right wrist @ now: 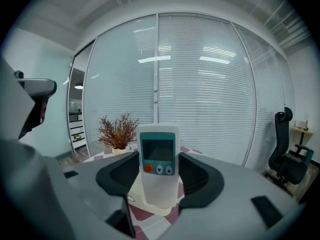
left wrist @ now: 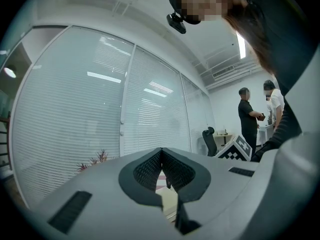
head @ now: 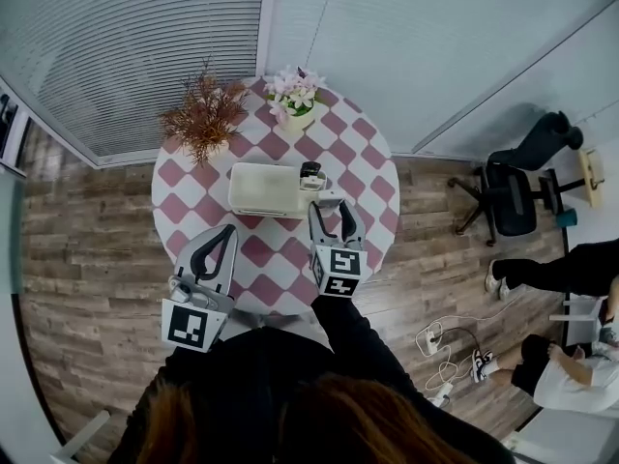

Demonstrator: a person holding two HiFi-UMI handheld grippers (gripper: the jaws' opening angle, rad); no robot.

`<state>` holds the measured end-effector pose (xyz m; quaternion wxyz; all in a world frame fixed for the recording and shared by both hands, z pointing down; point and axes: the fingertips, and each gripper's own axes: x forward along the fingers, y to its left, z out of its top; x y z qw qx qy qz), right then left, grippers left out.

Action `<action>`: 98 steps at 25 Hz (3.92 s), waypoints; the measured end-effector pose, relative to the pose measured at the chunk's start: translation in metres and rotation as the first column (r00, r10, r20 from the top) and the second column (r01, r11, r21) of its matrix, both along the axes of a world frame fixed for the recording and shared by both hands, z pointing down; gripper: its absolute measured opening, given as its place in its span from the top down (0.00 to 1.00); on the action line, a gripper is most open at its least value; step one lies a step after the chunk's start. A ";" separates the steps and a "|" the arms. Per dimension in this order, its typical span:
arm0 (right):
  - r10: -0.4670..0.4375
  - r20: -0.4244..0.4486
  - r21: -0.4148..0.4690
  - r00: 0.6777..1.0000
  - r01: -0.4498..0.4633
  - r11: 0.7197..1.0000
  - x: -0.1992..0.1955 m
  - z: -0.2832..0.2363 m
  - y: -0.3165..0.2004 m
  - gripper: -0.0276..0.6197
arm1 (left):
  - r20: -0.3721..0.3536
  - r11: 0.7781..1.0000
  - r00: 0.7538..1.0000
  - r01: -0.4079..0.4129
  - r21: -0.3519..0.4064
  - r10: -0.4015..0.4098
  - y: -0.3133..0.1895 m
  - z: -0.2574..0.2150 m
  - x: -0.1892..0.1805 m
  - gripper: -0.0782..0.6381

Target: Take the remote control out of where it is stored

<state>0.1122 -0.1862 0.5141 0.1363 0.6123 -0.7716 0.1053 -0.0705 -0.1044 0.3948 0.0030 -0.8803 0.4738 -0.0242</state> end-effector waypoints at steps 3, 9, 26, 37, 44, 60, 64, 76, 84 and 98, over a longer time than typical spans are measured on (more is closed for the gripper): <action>-0.003 0.005 -0.006 1.000 0.003 1.000 0.002 0.000 0.008 0.56 | 0.002 1.000 1.000 -0.002 0.006 0.002 0.000 -0.001 0.001 0.88; -0.012 0.000 -0.026 1.000 0.012 1.000 0.008 0.004 0.025 0.56 | 0.002 1.000 1.000 0.000 0.003 0.000 0.002 -0.001 0.002 0.88; -0.006 -0.004 -0.104 1.000 0.006 0.995 0.025 0.036 0.066 0.56 | 0.006 1.000 1.000 0.003 -0.005 -0.003 0.001 0.002 0.007 0.88; -0.010 -0.012 -0.231 1.000 0.007 0.973 0.034 0.084 0.095 0.56 | 0.015 1.000 1.000 0.001 -0.007 0.000 0.000 0.004 0.007 0.88; 0.002 0.004 -0.310 1.000 -0.001 0.951 0.037 0.110 0.111 0.56 | 0.022 1.000 1.000 0.000 -0.009 0.000 0.000 0.002 0.007 0.88; -0.041 -0.037 -0.332 0.998 0.027 0.943 0.028 0.133 0.089 0.56 | 0.030 1.000 0.999 0.012 -0.012 -0.011 0.003 0.005 0.004 0.88; -0.048 -0.033 -0.345 0.998 0.034 0.938 0.023 0.140 0.079 0.56 | 0.031 1.000 0.999 0.028 -0.010 -0.027 0.003 0.004 -0.001 0.88; -0.036 -0.033 -0.417 0.999 0.019 0.909 0.026 0.172 0.054 0.57 | 0.034 0.999 0.998 0.049 -0.007 -0.048 0.003 0.004 -0.006 0.88; -0.046 -0.049 -0.493 0.998 0.016 0.870 0.027 0.199 0.060 0.57 | 0.037 0.998 0.998 0.060 -0.011 -0.060 0.003 0.006 -0.010 0.88; -0.062 -0.068 -0.436 0.996 0.027 0.900 0.029 0.193 0.050 0.57 | 0.035 0.999 0.998 0.049 -0.019 -0.048 0.002 0.007 -0.006 0.88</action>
